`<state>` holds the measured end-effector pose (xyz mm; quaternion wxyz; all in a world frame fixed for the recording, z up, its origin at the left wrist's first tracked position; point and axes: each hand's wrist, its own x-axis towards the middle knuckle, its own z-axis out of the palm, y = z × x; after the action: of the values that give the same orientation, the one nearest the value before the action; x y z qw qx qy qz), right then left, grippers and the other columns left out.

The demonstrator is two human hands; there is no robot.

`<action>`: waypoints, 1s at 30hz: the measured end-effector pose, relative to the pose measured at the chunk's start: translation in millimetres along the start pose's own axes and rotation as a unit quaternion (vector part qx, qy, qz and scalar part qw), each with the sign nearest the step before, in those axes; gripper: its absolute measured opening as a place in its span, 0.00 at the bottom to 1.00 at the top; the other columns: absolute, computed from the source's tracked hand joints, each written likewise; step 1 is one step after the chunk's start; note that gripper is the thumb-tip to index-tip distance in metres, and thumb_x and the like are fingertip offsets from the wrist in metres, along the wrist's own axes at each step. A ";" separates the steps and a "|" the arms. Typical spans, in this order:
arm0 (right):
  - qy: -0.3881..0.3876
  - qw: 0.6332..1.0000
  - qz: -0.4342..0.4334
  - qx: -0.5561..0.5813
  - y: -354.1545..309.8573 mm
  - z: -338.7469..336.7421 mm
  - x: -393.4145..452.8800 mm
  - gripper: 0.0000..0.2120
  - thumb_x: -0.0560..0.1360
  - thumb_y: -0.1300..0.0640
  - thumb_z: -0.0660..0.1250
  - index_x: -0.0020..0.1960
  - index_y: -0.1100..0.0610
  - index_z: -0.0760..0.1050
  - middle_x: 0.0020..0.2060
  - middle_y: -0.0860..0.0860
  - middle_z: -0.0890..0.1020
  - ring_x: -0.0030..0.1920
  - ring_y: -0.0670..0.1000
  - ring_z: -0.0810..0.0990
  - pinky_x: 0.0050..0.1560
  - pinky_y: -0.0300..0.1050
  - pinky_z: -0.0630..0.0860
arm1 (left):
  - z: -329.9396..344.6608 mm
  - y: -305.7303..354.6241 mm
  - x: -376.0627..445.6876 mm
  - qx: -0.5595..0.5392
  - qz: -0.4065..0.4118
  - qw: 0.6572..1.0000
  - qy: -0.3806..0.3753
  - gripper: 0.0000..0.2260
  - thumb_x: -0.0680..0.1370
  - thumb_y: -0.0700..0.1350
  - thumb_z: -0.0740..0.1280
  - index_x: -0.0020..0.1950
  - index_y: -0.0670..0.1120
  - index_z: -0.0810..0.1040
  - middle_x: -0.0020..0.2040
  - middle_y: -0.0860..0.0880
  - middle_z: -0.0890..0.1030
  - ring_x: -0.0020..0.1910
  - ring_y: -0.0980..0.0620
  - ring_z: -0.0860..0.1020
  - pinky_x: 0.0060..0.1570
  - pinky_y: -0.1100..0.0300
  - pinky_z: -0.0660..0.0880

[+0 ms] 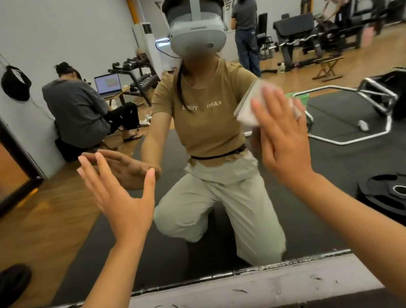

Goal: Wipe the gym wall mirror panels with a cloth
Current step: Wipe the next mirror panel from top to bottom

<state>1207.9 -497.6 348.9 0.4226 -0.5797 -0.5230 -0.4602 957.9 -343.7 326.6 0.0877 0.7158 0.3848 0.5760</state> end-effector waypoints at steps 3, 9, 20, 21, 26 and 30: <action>0.073 0.995 0.066 0.025 -22.7 15.9 8.0 0.25 0.78 0.71 0.57 0.75 0.63 0.66 0.76 0.59 0.63 0.78 0.57 0.55 0.76 0.62 0.51 | -2.6 -2.2 -0.2 0.001 0.009 1.000 -0.007 0.42 0.75 0.61 0.67 0.81 0.45 0.50 0.82 0.45 0.44 0.80 0.47 0.42 0.74 0.53 0.43; -0.204 0.961 -0.172 -0.069 -38.9 53.4 -173.8 0.40 0.71 0.68 0.58 0.81 0.52 0.52 0.80 0.48 0.51 0.80 0.50 0.51 0.78 0.52 0.43 | -8.9 -9.9 0.8 0.000 0.022 0.999 -0.033 0.42 0.75 0.60 0.66 0.82 0.48 0.50 0.82 0.46 0.42 0.80 0.49 0.40 0.74 0.55 0.42; -0.146 0.967 -0.206 -0.025 -48.5 49.7 -82.6 0.33 0.74 0.72 0.53 0.78 0.57 0.60 0.79 0.53 0.57 0.79 0.52 0.55 0.78 0.56 0.47 | -26.4 -46.8 6.6 0.109 0.131 0.982 -0.086 0.39 0.77 0.59 0.65 0.82 0.49 0.49 0.82 0.45 0.42 0.80 0.47 0.41 0.75 0.52 0.44; -0.085 0.986 -0.145 -0.001 -55.5 47.6 -46.0 0.31 0.75 0.74 0.54 0.76 0.58 0.64 0.77 0.53 0.61 0.78 0.53 0.58 0.78 0.57 0.51 | -26.4 -46.8 6.8 0.111 0.135 0.981 -0.089 0.40 0.77 0.58 0.65 0.82 0.48 0.49 0.82 0.44 0.42 0.80 0.47 0.40 0.75 0.53 0.44; 0.086 0.995 0.040 0.044 -89.1 49.8 53.1 0.23 0.78 0.72 0.58 0.73 0.63 0.68 0.74 0.61 0.66 0.76 0.61 0.61 0.76 0.62 0.54 | -29.5 -53.7 6.9 0.118 0.147 0.977 -0.095 0.40 0.77 0.54 0.70 0.82 0.47 0.51 0.82 0.45 0.42 0.80 0.46 0.41 0.75 0.52 0.46; 0.006 0.998 -0.052 0.022 -104.9 77.4 -19.1 0.28 0.77 0.70 0.57 0.75 0.58 0.65 0.76 0.55 0.64 0.78 0.56 0.57 0.76 0.58 0.52 | -34.1 -61.1 10.8 0.115 0.175 0.973 -0.096 0.36 0.79 0.55 0.66 0.81 0.48 0.53 0.82 0.46 0.43 0.80 0.46 0.43 0.74 0.50 0.50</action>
<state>1110.0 -416.6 314.2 0.4137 -0.5394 -0.5603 -0.4732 900.4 -305.5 310.9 -0.0601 0.8294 0.3071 0.4628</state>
